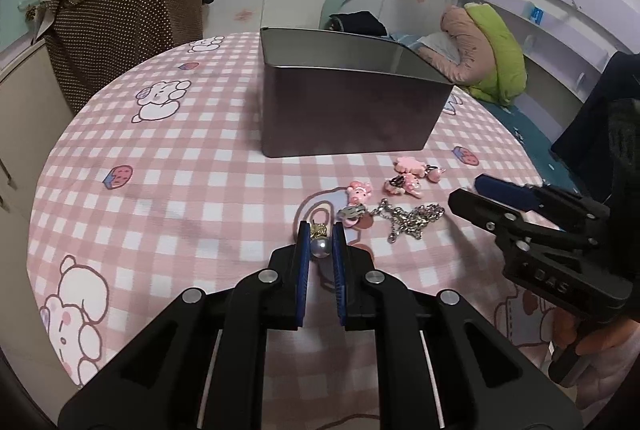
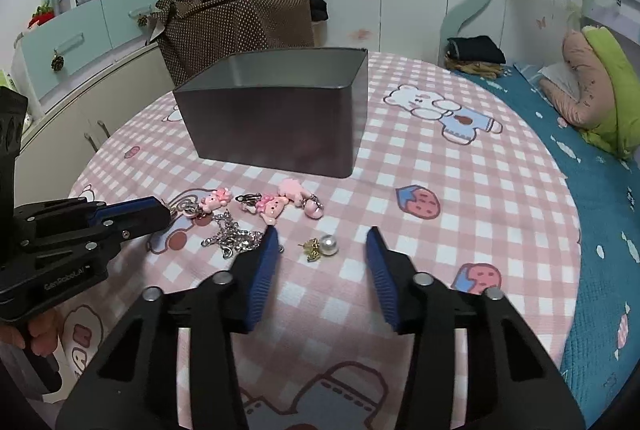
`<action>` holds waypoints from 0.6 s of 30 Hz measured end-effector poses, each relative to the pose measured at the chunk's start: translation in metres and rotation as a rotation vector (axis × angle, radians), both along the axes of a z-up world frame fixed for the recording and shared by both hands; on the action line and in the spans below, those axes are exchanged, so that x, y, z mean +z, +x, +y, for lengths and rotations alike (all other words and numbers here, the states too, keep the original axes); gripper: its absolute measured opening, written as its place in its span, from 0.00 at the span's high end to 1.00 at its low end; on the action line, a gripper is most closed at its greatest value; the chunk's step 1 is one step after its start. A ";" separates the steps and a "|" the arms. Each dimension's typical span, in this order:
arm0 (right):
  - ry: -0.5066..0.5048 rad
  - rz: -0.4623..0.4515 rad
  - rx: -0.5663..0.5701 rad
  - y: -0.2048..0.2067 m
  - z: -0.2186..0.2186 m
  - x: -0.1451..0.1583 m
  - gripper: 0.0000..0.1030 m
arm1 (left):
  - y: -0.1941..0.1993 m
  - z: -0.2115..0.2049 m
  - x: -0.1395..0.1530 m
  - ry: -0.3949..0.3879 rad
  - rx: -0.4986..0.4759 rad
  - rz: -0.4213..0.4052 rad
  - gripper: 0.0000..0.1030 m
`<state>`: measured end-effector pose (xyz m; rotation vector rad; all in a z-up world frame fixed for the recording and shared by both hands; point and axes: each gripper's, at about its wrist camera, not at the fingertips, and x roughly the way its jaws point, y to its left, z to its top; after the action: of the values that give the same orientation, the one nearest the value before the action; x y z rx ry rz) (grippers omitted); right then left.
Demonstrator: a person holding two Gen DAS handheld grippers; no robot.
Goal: Organize jewelry
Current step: 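Grasp a pearl earring with the left tool while the right tool grasps another pearl earring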
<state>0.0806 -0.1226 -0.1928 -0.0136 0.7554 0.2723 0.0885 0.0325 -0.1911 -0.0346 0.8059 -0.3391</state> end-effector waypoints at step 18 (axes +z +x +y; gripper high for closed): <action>-0.029 0.005 -0.016 0.001 0.005 0.000 0.87 | -0.003 0.004 0.008 -0.031 0.004 -0.040 0.89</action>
<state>0.0813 -0.1173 -0.1933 -0.0345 0.7637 0.2461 0.0852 0.0360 -0.1828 -0.0586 0.7613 -0.3476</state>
